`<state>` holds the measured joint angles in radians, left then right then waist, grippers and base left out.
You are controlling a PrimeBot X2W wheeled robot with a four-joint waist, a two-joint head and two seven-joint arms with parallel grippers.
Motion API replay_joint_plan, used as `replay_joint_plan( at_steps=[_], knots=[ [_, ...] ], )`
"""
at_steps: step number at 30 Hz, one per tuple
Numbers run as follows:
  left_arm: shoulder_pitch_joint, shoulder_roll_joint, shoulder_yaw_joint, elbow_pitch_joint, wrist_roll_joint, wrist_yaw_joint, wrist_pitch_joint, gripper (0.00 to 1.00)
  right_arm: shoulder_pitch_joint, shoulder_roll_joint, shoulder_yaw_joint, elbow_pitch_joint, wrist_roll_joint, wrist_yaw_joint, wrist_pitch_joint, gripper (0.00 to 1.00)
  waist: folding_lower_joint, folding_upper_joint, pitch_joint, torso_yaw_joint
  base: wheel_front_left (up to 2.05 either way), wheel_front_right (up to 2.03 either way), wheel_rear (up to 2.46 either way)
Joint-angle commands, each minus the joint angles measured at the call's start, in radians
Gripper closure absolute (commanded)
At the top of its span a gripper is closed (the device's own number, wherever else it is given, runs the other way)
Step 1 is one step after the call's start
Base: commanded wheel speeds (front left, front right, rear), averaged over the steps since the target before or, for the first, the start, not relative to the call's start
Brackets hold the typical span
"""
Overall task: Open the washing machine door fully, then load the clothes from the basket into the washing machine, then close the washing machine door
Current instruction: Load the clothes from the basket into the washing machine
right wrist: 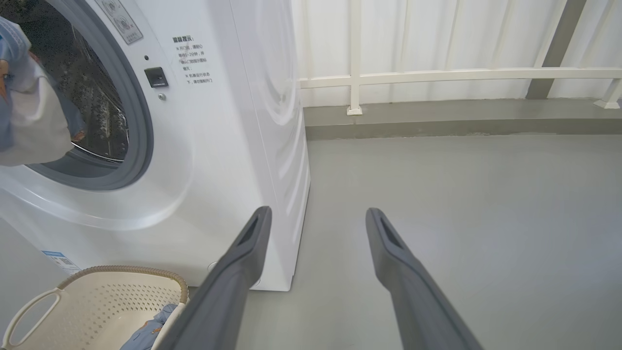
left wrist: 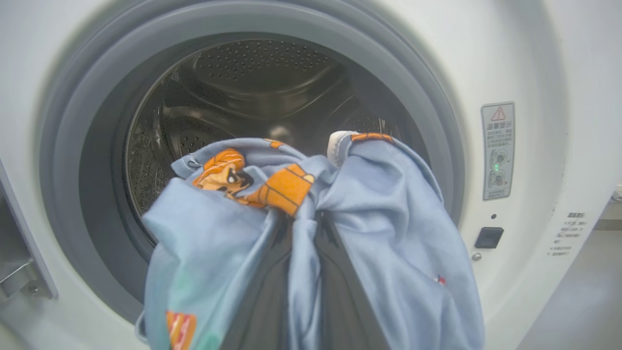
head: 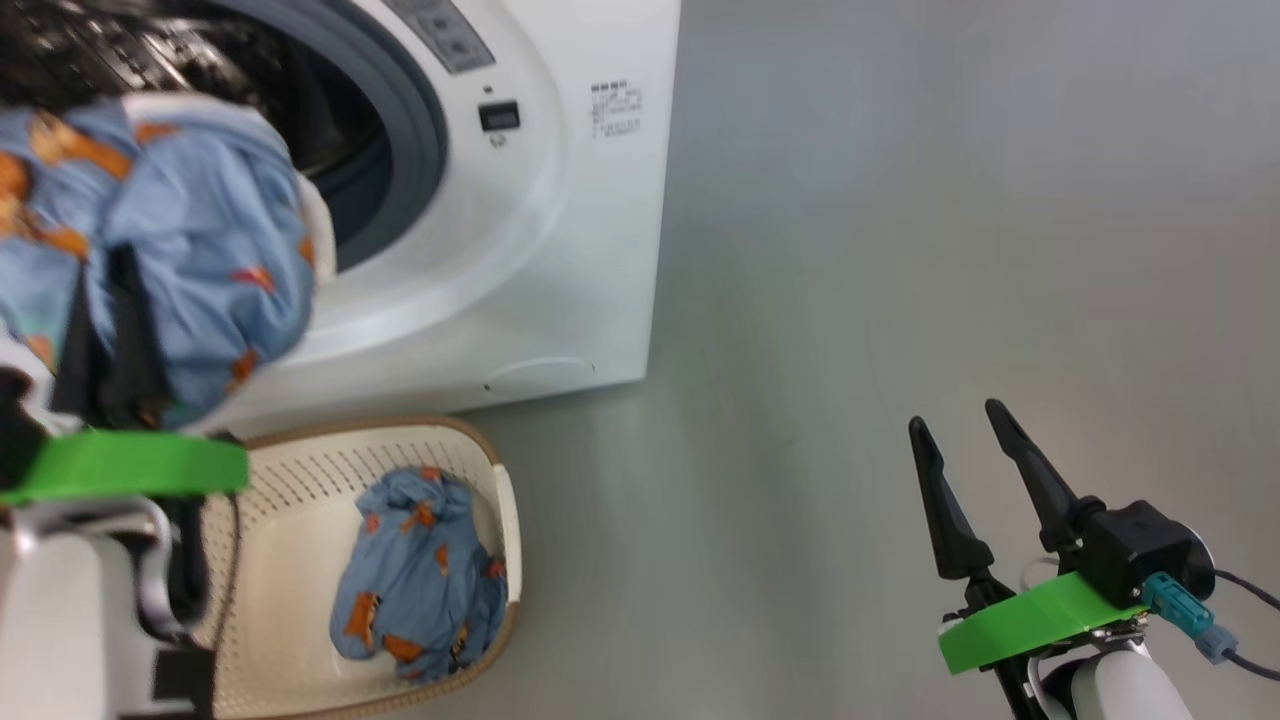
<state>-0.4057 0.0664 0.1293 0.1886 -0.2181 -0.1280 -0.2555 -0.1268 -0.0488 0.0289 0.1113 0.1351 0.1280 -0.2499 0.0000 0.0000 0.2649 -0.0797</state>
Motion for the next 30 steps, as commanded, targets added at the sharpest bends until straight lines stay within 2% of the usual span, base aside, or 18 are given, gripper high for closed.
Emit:
replay_joint_plan(
  at_steps=[1, 8, 12, 21, 30],
  knots=[
    [-0.059, 0.054, 0.037, -0.008, -0.003, -0.001, -0.006, 1.0, -0.025, -0.001, 0.031, -0.031, 0.01, 0.003, -0.012, 0.0, 0.0, 0.0, 0.124, -0.032, 0.0, 0.0, 0.0],
    [-0.218, 0.158, 0.037, 0.088, -0.025, -0.002, -0.006, 1.0, -0.066, -0.001, 0.041, -0.054, 0.028, 0.003, -0.012, 0.0, 0.0, 0.0, 0.255, -0.072, 0.0, 0.0, 0.0],
    [-0.273, 0.186, 0.027, 0.127, -0.04, -0.002, -0.006, 1.0, -0.079, -0.001, 0.045, -0.06, 0.037, 0.003, -0.012, 0.0, 0.0, 0.0, 0.294, -0.079, 0.0, 0.0, 0.0],
    [-0.493, 0.274, -0.071, 0.312, -0.096, -0.003, -0.005, 1.0, -0.118, -0.001, 0.065, -0.061, 0.045, 0.003, -0.012, 0.0, 0.0, 0.0, 0.393, -0.075, 0.0, 0.0, 0.0],
    [-0.759, 0.326, -0.163, 0.547, -0.132, -0.003, 0.109, 1.0, -0.133, -0.001, 0.092, -0.045, 0.059, 0.003, -0.012, 0.0, 0.0, 0.0, 0.437, -0.07, 0.0, 0.0, 0.0]
  ],
)
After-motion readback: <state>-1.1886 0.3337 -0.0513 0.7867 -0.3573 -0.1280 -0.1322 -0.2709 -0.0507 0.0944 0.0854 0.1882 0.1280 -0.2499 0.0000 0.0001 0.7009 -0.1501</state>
